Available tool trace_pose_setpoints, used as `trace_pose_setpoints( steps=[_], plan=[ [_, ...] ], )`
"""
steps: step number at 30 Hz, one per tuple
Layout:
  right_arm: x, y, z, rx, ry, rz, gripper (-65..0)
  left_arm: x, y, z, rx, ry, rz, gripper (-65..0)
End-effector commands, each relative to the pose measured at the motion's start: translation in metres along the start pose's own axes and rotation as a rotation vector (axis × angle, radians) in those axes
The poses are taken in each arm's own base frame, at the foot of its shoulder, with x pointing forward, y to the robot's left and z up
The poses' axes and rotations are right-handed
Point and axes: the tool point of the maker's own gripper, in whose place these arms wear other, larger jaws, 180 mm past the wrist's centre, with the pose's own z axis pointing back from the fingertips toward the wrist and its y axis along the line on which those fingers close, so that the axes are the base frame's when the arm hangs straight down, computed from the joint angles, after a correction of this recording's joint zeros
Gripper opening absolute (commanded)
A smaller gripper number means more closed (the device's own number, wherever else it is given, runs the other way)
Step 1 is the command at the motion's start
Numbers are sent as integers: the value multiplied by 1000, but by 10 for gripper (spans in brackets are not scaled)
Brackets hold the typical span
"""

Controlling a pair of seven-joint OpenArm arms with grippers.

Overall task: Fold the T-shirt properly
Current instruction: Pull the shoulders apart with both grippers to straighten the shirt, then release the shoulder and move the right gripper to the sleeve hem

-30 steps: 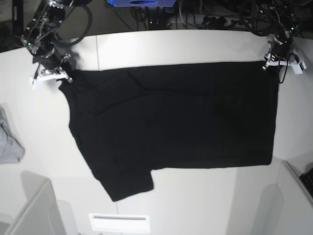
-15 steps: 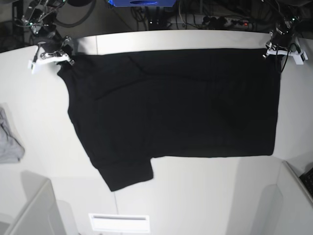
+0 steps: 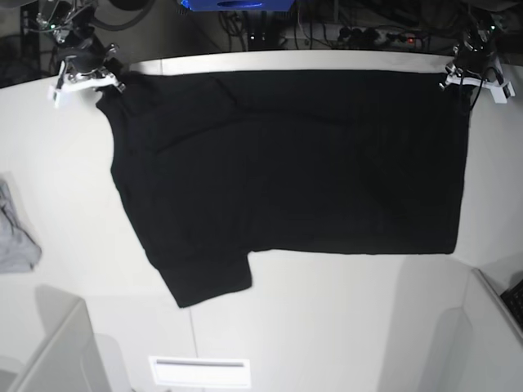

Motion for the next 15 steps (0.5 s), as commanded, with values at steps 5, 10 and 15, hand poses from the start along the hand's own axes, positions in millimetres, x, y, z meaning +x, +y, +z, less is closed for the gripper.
trace_pose_setpoints(
  steps=[5, 10, 15],
  plan=[
    [6, 1, 5, 6, -21, 14, -650, 3, 7, 7, 13, -5, -21, -650],
    [6, 0, 5, 2, -21, 14, -650, 2, 10, 9, 22, -4, -17, -650],
    [6, 0, 5, 0, -20, 13, -450, -4, 15, 12, 33, 11, -19, -474]
  ],
)
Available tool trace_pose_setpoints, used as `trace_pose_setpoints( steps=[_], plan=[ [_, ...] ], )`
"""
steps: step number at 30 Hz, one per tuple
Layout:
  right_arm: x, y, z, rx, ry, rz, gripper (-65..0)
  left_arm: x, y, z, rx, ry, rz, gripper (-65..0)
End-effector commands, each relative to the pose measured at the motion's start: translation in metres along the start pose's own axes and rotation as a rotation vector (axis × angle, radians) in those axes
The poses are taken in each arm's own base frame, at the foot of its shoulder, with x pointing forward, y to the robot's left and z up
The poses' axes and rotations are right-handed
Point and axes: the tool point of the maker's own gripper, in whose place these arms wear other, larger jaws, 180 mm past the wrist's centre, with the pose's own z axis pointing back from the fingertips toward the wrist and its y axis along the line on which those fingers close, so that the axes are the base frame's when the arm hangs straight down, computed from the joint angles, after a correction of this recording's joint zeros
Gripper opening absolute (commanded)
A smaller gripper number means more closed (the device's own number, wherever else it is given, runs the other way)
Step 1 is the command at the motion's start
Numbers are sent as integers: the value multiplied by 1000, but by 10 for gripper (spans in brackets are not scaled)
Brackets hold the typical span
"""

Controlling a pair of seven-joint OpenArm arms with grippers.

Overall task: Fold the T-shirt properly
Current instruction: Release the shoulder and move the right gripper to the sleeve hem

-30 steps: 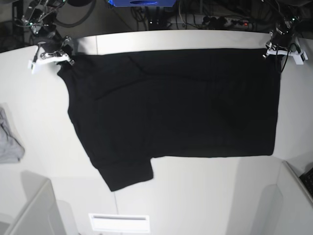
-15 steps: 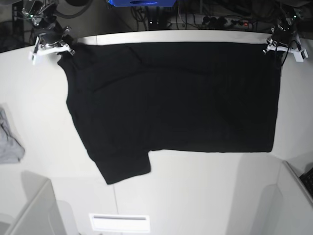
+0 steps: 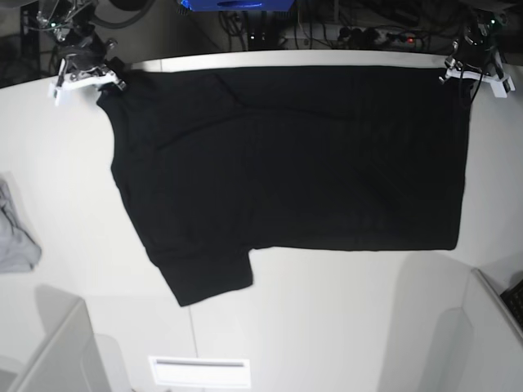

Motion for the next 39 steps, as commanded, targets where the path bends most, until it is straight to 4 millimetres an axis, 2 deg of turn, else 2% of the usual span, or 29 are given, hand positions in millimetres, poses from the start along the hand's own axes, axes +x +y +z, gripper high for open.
trace_pose_setpoints(
  steps=[1, 3, 5, 7, 9, 13, 16, 20, 22, 24, 26, 29, 33, 39],
  plan=[
    [9, 2, 4, 7, -32, 9, -416, 3, 5, 4, 15, 1, -22, -408],
    [11, -5, 7, -9, -44, 0, -395, 5, 4, 6, 13, -5, -29, -265],
    [15, -13, 11, -28, -61, -21, -395, 9, 2, 12, 12, -15, -54, -179],
    [20, -22, 18, -52, -91, -50, -389, 19, -5, 19, 0, -42, -83, -145],
    [30, -28, 27, -74, -127, -54, -387, 29, -13, 24, -12, -72, -109, -153],
    [44, -23, 38, -74, -174, -22, -386, 60, -15, 51, 16, -188, -123, -188],
    [54, -11, 36, -50, -196, 1, -386, 85, -17, 73, 40, -280, -142, -216],
    [77, 16, 25, 15, -224, 58, -392, 98, -26, 72, 23, -318, -143, -262],
    [87, 37, 18, 65, -227, 105, -392, 102, -30, 70, 14, -333, -137, -303],
    [101, 56, 13, 108, -244, 148, -393, 108, -31, 70, 9, -346, -144, -365],
    [117, 72, 7, 144, -266, 177, -393, 112, -34, 69, 3, -350, -157, -457],
    [145, 93, -4, 191, -294, 200, -393, 116, -40, 67, -14, -347, -183, -640],
    [173, 121, -30, 245, -272, 223, -393, 117, -40, 65, -18, -343, -193, -650],
    [204, 145, -72, 270, -200, 221, -386, 117, -40, 65, -19, -341, -192, -650]
  ],
)
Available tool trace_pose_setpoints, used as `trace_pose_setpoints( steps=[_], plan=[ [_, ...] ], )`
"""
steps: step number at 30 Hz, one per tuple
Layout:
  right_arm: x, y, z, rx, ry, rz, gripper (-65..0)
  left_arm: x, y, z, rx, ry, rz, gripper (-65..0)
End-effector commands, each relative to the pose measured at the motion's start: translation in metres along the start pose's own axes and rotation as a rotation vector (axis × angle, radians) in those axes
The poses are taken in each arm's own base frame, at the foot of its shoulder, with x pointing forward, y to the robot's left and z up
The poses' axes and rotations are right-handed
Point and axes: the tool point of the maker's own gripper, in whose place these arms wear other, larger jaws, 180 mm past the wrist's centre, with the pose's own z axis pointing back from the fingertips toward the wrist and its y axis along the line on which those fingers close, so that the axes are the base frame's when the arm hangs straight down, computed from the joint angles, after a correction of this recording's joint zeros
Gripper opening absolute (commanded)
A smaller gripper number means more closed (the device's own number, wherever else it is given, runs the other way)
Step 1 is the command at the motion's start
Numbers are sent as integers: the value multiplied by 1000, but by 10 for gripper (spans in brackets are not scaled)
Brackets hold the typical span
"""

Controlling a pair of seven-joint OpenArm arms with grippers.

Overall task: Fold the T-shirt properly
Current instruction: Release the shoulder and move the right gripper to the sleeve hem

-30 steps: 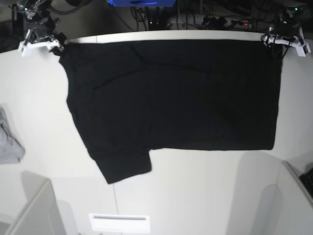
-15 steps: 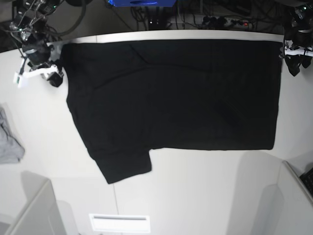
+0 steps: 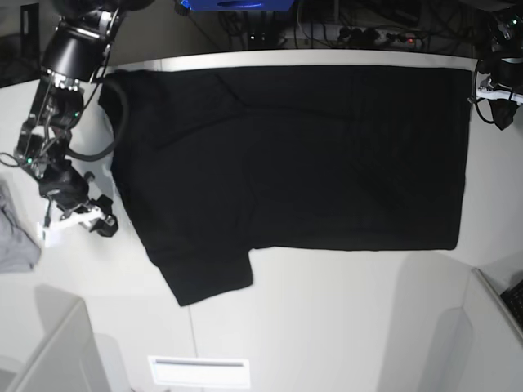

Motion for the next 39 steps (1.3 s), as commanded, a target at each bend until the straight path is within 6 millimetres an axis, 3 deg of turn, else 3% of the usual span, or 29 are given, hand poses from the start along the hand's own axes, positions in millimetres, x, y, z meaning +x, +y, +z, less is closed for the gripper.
trace_pose_setpoints(
  steps=[1, 3, 9, 17, 24, 30, 39],
  plan=[
    [24, 8, -3, 21, -38, 18, -384, 11, 0, 3, -5, -37, -12, -650],
    [32, 12, -20, 24, -2, 19, -371, 11, 2, 3, 2, -37, -15, -650],
    [52, 27, -65, 18, 74, 18, -228, 10, 3, 4, 7, -34, -19, -650],
    [59, 26, -113, -84, 54, 106, -167, 8, 5, 5, 11, -28, -20, -650],
    [58, 40, -129, -116, 66, 208, -161, 8, 5, 5, 13, -28, -19, -650],
    [36, 70, -140, -48, 102, 229, -165, 9, 4, 5, 10, -30, -18, -650],
    [18, 64, -142, -54, 132, 226, -168, 5, 7, 5, 15, -19, -14, -650]
  ],
)
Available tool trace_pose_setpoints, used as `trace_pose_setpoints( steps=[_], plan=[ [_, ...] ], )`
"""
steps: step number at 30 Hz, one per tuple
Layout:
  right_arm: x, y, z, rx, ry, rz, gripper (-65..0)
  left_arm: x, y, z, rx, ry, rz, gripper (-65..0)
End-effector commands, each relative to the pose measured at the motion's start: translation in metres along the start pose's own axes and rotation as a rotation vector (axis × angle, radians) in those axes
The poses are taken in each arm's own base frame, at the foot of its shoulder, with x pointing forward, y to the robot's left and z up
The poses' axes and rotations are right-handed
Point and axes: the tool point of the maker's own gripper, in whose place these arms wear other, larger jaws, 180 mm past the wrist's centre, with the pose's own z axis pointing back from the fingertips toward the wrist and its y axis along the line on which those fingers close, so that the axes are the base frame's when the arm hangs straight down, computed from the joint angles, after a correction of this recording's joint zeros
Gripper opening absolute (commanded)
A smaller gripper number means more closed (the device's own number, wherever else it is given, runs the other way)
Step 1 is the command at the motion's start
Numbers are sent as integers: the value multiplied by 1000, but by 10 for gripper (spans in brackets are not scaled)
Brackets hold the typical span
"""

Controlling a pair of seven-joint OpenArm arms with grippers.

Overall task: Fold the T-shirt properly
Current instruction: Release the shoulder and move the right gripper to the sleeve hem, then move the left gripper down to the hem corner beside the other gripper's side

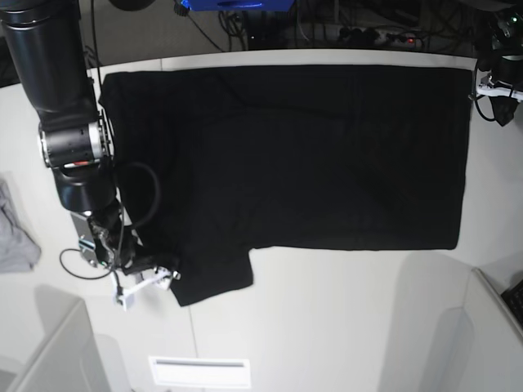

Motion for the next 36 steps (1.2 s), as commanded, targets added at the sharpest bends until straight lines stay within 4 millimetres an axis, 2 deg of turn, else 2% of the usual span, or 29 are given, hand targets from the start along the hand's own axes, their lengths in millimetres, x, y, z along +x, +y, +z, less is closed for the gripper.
trace_pose_setpoints(
  steps=[1, 7, 12, 14, 16, 19, 21, 25, 36],
  plan=[
    [20, 5, 5, 14, -35, 9, -168, 10, 1, 2, -2, -33, -13, -650],
    [7, 3, 2, 12, -14, 5, -173, 9, 1, 2, -2, -32, -11, -650],
    [6, 3, 2, 10, -12, 6, -267, 8, 1, 2, -1, -29, -10, -650],
    [7, 3, 2, 11, -13, 7, -270, 8, 1, 2, -1, -29, -10, -650],
    [7, 1, 2, -2, -11, 40, -273, 8, 1, 2, -1, -29, -10, -650],
    [1, 11, -3, -23, 7, 141, -276, 9, 1, 2, -1, -30, -11, -650],
    [-2, 13, -4, -40, 16, 197, -312, 9, 1, 2, -1, -30, -11, -650],
    [-2, 22, -6, -34, 15, 220, -431, 9, 1, 2, -2, -31, -12, -650],
    [5, 19, -6, -35, -36, 217, -447, 10, 0, 1, -6, -33, -13, -650]
  ],
)
